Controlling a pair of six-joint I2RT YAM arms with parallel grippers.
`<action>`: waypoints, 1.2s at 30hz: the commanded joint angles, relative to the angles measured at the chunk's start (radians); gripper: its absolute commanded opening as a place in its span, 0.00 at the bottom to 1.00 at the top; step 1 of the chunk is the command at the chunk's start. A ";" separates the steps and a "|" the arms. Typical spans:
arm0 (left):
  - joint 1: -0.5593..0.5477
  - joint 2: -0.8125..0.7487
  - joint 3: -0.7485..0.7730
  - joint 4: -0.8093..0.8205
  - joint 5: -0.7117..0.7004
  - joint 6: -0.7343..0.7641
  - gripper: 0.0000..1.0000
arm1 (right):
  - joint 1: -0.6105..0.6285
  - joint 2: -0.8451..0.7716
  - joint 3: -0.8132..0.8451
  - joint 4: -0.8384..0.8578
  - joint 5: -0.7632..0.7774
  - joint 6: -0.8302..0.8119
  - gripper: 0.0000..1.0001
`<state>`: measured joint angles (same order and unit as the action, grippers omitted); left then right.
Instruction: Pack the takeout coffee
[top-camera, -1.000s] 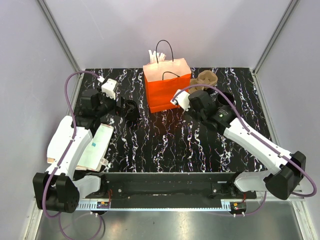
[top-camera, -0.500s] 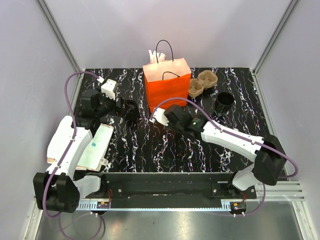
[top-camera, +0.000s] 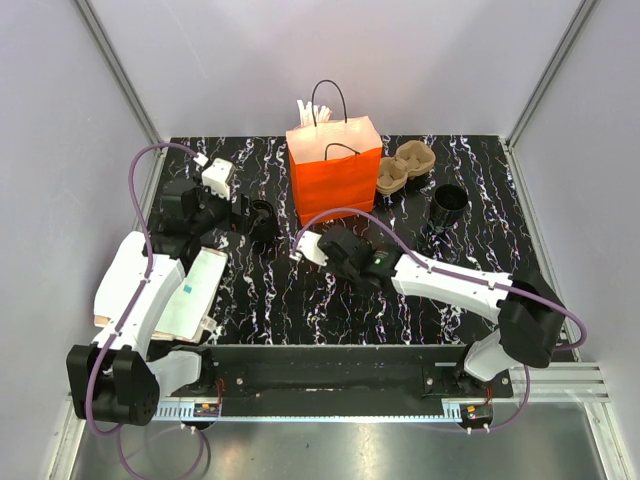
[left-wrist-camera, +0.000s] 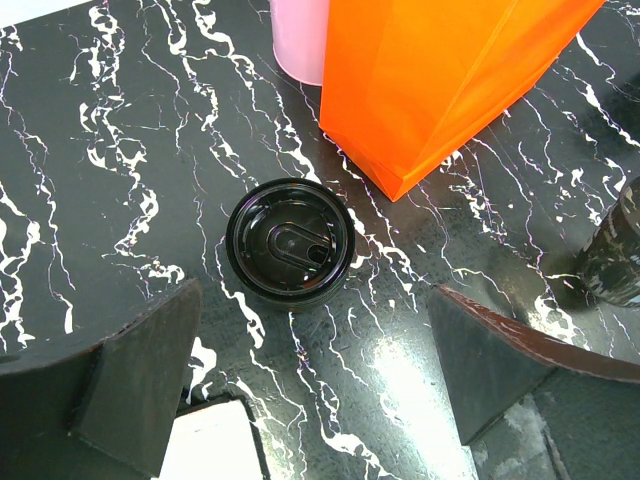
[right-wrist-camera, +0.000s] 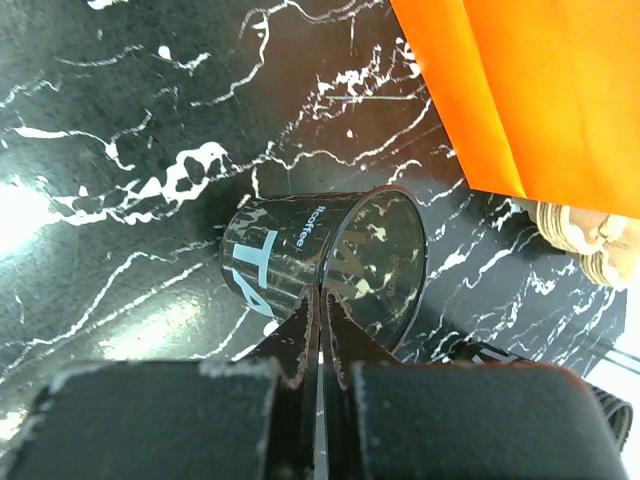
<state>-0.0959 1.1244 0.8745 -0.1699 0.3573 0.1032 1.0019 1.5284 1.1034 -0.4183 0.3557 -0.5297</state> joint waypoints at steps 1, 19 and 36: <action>0.009 -0.012 -0.002 0.056 -0.015 -0.007 0.99 | 0.024 0.006 -0.016 0.088 0.028 0.027 0.00; 0.012 -0.012 -0.002 0.060 -0.011 -0.008 0.99 | 0.069 0.018 -0.043 0.085 0.026 0.013 0.06; 0.013 -0.012 -0.002 0.058 -0.006 -0.005 0.99 | 0.069 -0.020 -0.030 0.050 0.025 -0.007 0.36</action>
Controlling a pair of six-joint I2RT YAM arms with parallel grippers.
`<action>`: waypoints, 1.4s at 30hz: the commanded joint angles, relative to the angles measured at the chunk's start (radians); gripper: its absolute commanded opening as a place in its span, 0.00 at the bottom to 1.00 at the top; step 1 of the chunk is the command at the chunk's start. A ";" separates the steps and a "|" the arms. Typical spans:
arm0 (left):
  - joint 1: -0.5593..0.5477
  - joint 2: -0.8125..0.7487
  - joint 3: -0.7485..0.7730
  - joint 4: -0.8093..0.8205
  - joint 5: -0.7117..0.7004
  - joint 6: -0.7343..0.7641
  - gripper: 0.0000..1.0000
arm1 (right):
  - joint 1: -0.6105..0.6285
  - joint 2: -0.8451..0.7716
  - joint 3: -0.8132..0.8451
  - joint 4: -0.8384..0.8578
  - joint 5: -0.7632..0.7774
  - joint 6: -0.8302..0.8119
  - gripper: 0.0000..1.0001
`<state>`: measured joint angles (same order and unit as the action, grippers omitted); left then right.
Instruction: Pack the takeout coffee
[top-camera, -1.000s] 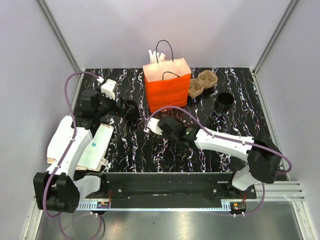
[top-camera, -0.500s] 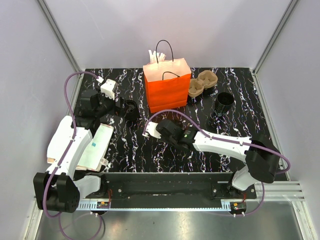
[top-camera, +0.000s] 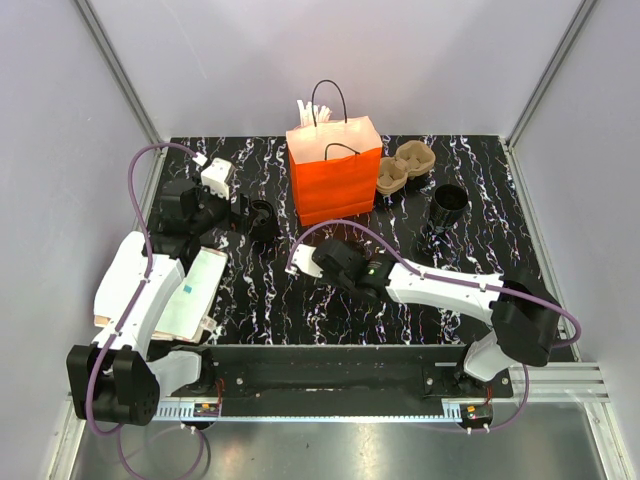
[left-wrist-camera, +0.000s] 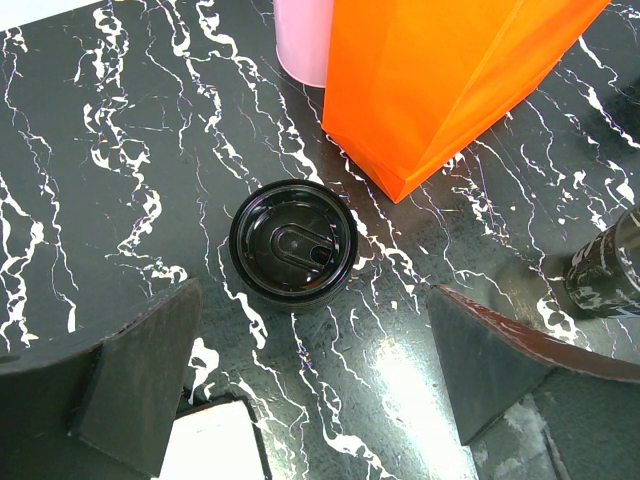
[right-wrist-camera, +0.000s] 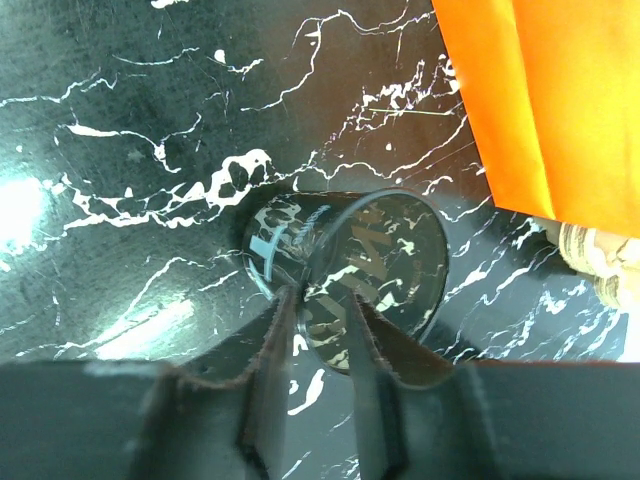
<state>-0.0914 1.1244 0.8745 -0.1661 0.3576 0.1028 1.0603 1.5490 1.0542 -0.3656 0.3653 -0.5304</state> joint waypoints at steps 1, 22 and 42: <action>0.009 -0.012 -0.002 0.053 -0.008 -0.006 0.99 | 0.009 -0.046 0.027 -0.006 0.015 -0.008 0.38; 0.009 -0.018 0.021 -0.050 0.104 0.179 0.99 | -0.193 -0.226 0.276 -0.343 -0.299 0.033 0.89; 0.007 0.328 0.268 -0.260 0.285 0.506 0.96 | -0.548 -0.432 0.049 -0.256 -0.572 0.053 1.00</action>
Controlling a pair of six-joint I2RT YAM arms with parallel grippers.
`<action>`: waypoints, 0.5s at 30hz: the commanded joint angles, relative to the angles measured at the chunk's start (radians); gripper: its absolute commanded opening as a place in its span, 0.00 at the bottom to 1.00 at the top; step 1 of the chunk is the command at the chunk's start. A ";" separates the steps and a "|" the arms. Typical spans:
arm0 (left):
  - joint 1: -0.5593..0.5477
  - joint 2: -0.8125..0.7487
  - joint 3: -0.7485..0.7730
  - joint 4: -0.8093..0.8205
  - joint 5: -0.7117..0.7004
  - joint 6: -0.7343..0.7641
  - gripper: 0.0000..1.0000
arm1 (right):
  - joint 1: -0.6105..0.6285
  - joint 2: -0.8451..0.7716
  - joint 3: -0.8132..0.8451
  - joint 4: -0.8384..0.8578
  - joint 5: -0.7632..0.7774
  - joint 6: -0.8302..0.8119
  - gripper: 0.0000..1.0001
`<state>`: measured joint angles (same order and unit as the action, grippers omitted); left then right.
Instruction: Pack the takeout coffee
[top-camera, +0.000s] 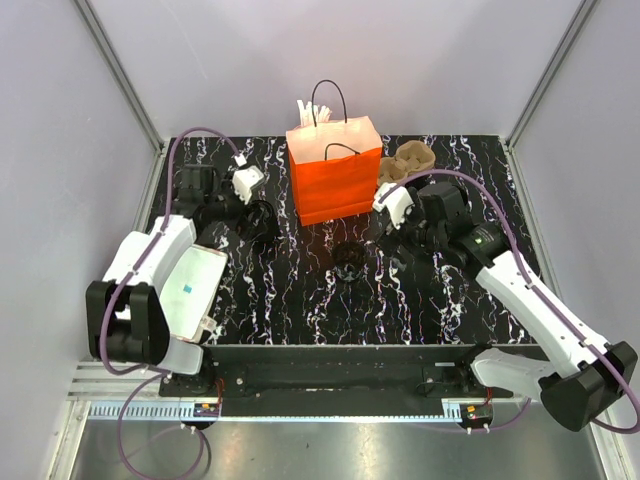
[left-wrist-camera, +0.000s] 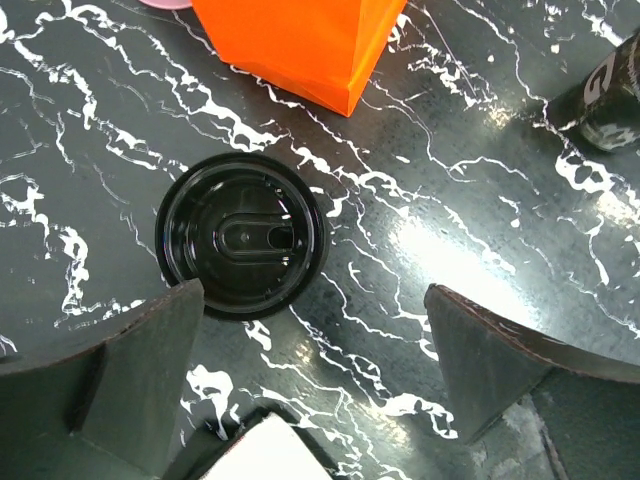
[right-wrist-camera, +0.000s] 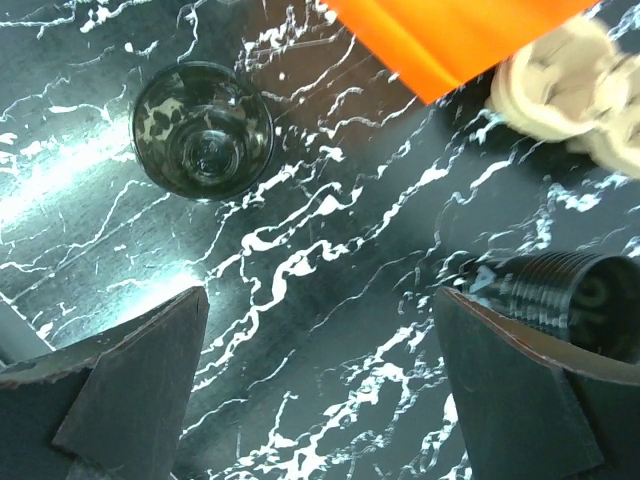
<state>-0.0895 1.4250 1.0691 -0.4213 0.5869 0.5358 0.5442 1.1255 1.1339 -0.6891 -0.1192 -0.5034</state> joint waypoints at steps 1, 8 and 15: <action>0.005 0.049 0.086 -0.004 0.051 0.073 0.96 | -0.035 -0.009 -0.034 0.083 -0.094 0.028 1.00; -0.009 0.120 0.109 -0.010 0.025 0.092 0.86 | -0.049 -0.036 -0.072 0.102 -0.100 0.040 1.00; -0.056 0.187 0.120 -0.008 -0.025 0.101 0.71 | -0.067 -0.059 -0.092 0.112 -0.112 0.048 1.00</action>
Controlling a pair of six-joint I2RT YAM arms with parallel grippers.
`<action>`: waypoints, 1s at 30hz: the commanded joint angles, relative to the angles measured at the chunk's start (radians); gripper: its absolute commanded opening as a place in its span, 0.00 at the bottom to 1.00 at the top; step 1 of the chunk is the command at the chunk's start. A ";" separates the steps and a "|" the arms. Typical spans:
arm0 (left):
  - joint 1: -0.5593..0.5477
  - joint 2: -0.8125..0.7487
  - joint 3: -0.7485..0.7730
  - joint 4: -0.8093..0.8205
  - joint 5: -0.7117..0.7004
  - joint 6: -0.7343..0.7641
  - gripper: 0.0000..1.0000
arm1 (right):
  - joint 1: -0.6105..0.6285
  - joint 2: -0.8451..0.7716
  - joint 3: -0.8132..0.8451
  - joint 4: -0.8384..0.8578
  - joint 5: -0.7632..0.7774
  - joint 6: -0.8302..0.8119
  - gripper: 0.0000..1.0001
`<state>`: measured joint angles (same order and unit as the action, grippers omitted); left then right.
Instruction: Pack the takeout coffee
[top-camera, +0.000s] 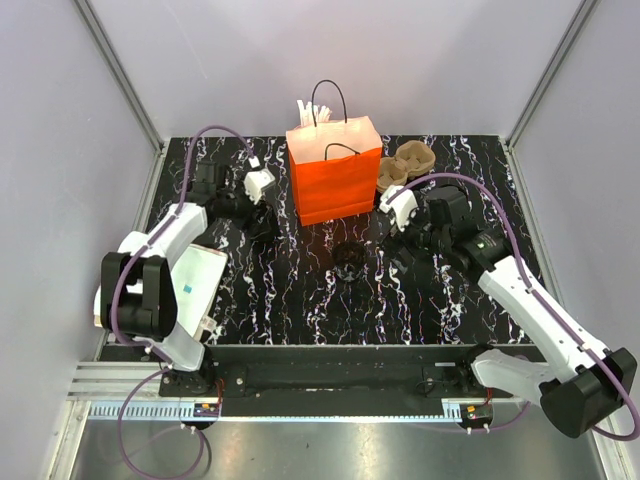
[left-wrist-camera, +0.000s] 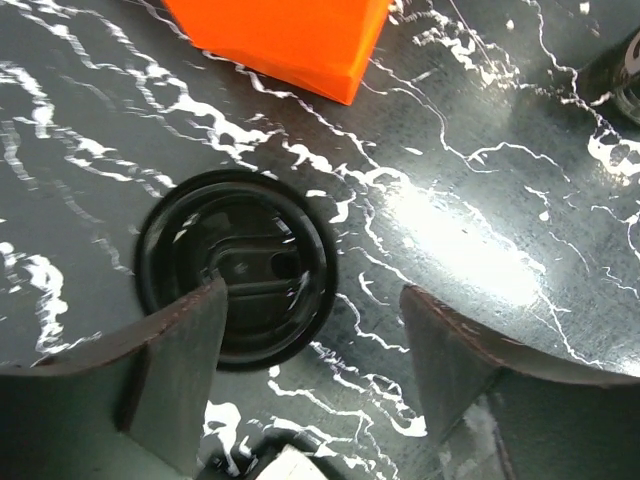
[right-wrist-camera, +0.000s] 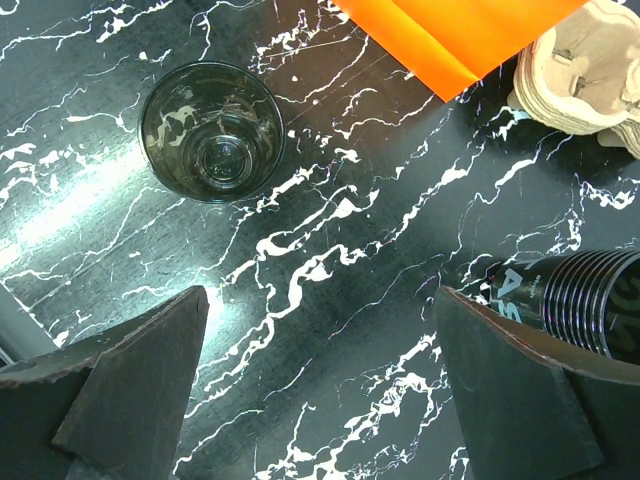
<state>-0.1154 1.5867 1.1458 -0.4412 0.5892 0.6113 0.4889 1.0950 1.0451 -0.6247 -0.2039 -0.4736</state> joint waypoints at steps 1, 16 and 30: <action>-0.033 0.030 0.048 0.012 -0.032 0.025 0.67 | -0.016 -0.030 -0.005 0.048 -0.034 0.018 1.00; -0.056 0.098 0.071 0.033 -0.048 -0.005 0.36 | -0.032 -0.037 -0.013 0.048 -0.063 0.029 1.00; -0.061 0.098 0.048 0.070 -0.072 -0.028 0.21 | -0.033 -0.037 -0.013 0.052 -0.071 0.038 1.00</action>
<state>-0.1722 1.6791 1.1728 -0.4194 0.5365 0.5884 0.4622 1.0805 1.0328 -0.6098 -0.2546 -0.4477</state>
